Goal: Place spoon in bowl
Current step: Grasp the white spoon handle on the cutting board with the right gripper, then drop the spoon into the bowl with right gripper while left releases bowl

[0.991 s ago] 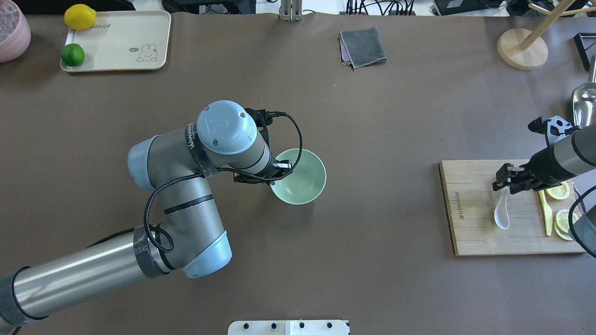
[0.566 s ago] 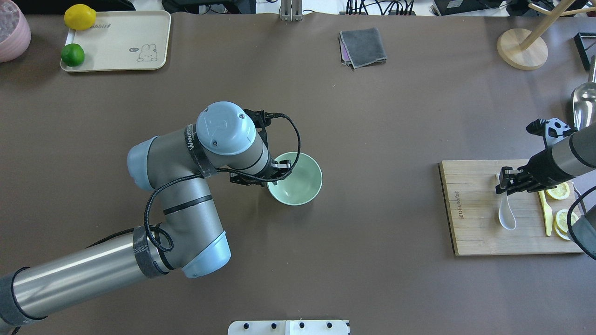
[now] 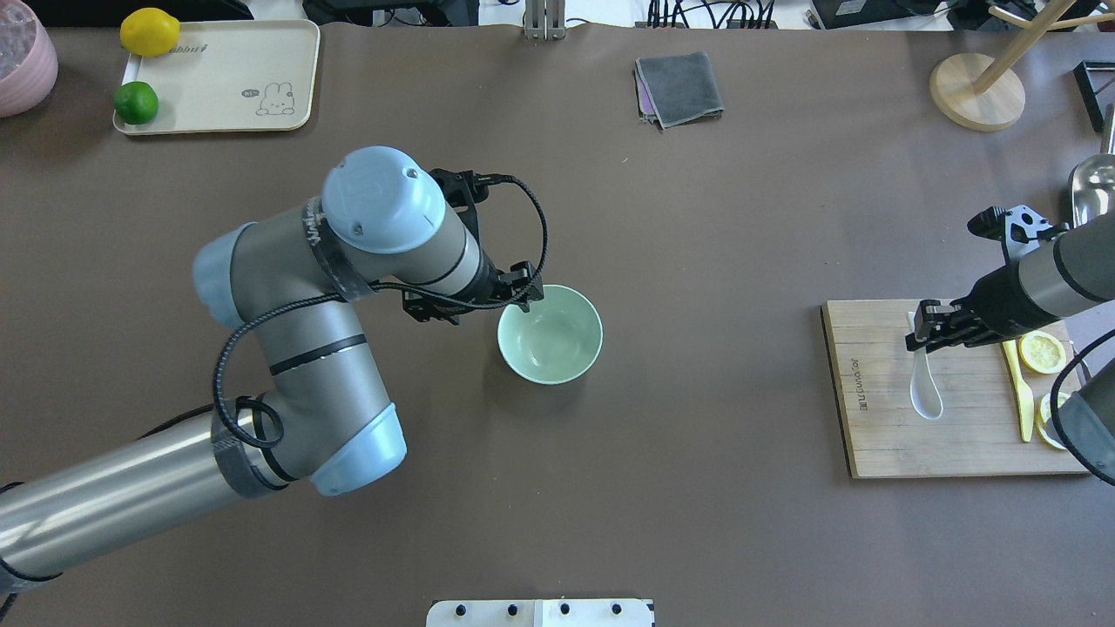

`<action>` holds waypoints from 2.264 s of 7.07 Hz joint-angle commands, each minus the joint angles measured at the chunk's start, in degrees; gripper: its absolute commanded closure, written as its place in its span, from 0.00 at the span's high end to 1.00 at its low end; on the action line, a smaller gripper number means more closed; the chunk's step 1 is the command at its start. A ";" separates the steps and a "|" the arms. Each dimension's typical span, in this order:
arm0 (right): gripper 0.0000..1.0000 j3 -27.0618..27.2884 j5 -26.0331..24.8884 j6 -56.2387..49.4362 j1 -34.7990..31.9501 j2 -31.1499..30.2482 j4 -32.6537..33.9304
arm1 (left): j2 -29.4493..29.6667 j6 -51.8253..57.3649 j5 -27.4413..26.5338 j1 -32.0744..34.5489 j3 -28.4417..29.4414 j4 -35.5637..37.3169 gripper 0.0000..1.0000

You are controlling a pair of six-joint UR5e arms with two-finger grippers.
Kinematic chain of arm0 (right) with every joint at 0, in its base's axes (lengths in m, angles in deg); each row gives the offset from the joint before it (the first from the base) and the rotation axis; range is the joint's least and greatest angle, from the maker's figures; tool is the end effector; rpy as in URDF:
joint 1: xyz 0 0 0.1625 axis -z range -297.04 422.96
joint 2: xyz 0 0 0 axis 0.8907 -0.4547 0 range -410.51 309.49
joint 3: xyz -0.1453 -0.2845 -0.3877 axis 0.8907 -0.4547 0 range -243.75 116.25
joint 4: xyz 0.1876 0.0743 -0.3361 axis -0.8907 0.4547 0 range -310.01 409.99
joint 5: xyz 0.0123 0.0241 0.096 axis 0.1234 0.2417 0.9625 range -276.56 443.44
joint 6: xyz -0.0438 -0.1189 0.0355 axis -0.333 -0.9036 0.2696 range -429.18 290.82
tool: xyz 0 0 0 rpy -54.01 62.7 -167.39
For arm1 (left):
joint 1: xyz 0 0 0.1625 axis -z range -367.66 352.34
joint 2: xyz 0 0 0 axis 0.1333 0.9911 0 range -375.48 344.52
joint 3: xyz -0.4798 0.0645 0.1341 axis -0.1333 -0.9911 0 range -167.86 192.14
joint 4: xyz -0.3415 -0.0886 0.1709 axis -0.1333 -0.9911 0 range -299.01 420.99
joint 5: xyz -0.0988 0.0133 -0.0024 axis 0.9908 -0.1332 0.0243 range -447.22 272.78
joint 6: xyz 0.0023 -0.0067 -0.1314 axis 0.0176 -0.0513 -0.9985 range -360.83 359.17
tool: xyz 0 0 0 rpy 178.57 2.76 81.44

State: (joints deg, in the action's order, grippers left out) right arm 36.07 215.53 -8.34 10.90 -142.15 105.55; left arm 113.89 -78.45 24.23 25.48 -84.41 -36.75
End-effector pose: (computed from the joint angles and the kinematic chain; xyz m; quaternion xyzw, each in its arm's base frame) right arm -0.2658 -0.4142 0.6165 -0.0332 -0.4753 0.0446 0.8781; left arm 0.5671 -0.4720 0.2782 0.0185 0.4731 -0.0754 0.8776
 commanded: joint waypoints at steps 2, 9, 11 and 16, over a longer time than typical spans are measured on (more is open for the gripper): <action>0.00 0.64 -6.44 20.05 5.26 20.63 9.07 | -11.82 16.03 9.90 11.38 -7.95 0.01 0.97; 0.99 -10.35 -29.04 35.40 19.43 41.18 14.66 | -18.80 37.80 16.34 22.58 -3.21 -0.70 0.97; 1.00 -8.17 -29.80 34.17 19.19 39.44 14.83 | -18.71 37.80 16.34 22.58 -2.77 -0.70 0.97; 1.00 8.62 -8.47 13.84 2.70 16.88 15.19 | -24.13 48.30 16.26 28.19 -3.21 -0.17 0.97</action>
State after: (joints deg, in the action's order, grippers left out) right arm 42.38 202.20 12.26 18.34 -119.67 120.81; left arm 92.49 -35.31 40.46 51.50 -87.46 -36.91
